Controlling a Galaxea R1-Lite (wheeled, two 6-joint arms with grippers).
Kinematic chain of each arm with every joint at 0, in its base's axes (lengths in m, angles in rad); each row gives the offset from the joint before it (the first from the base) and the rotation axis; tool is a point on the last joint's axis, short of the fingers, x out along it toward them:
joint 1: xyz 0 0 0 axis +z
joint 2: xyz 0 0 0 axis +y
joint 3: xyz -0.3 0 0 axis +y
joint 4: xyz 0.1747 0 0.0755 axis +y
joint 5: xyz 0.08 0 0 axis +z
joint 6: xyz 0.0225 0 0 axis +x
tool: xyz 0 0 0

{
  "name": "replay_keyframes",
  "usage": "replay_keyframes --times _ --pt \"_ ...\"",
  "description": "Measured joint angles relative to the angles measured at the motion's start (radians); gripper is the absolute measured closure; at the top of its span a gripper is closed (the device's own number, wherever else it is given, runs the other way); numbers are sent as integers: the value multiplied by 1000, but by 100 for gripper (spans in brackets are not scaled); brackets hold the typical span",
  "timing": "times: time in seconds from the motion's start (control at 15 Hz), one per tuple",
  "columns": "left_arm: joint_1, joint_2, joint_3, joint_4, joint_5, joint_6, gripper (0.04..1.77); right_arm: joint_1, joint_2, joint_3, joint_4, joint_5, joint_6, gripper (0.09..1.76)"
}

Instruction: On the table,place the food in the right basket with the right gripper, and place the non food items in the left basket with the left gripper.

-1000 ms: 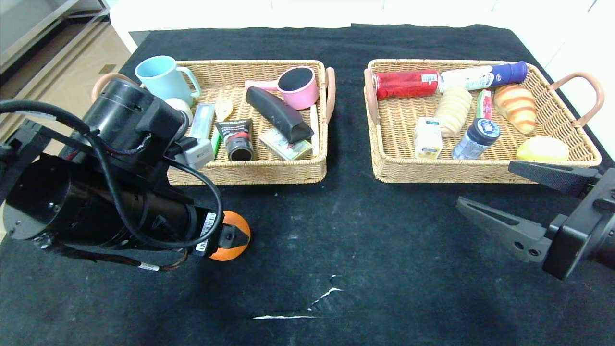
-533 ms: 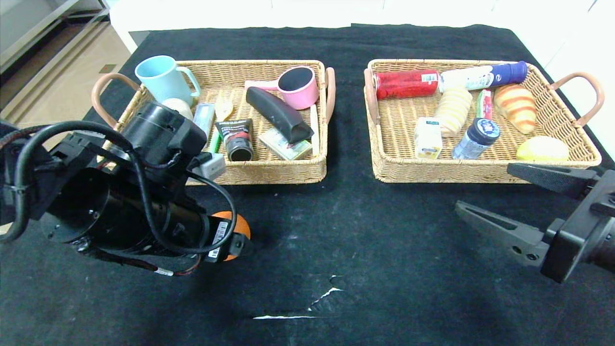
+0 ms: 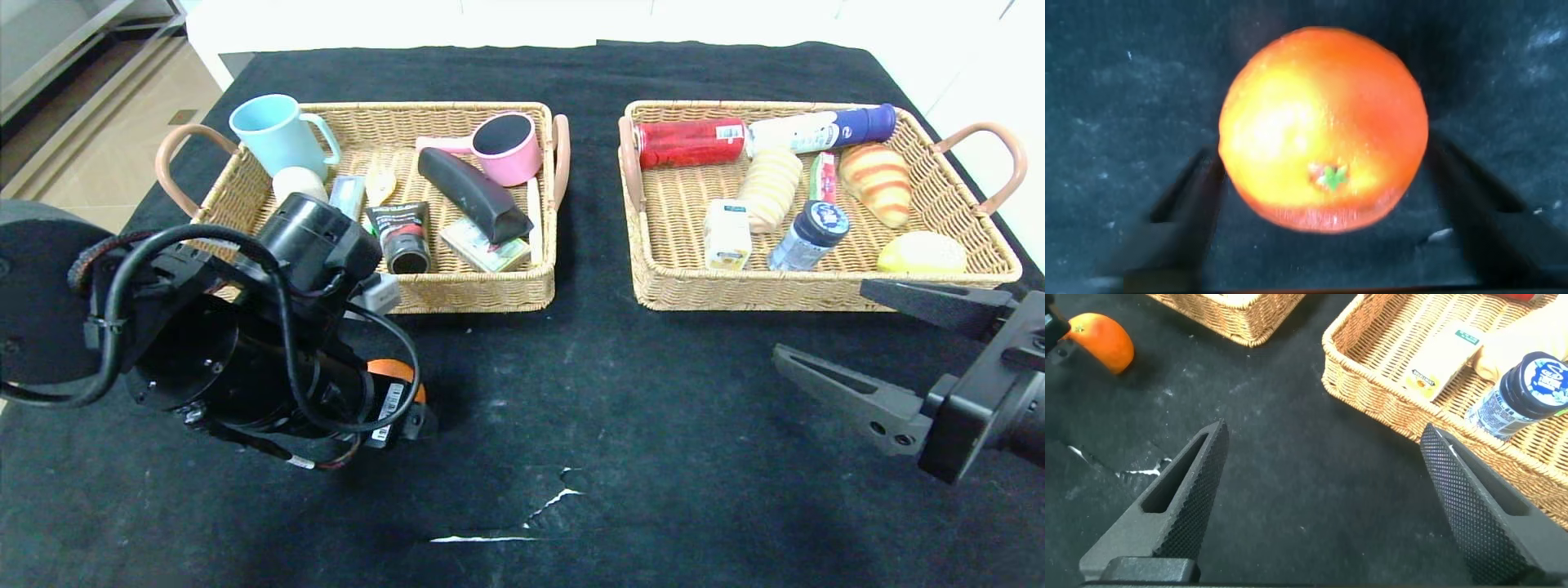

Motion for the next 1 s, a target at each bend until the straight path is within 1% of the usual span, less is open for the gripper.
replay_keyframes --times 0.07,0.13,0.2,0.4,1.0 --pt "0 2 3 -25 1 0 46 0 0 1 0 0 0 14" --pt "0 4 6 -39 1 0 57 0 0 2 0 0 0 14" --pt "0 6 8 -42 0 0 61 2 0 2 0 0 0 14" --pt "0 11 15 -47 -2 -1 64 6 1 3 0 0 0 14" --pt "-1 13 26 -39 0 -2 66 7 2 5 0 0 0 14"
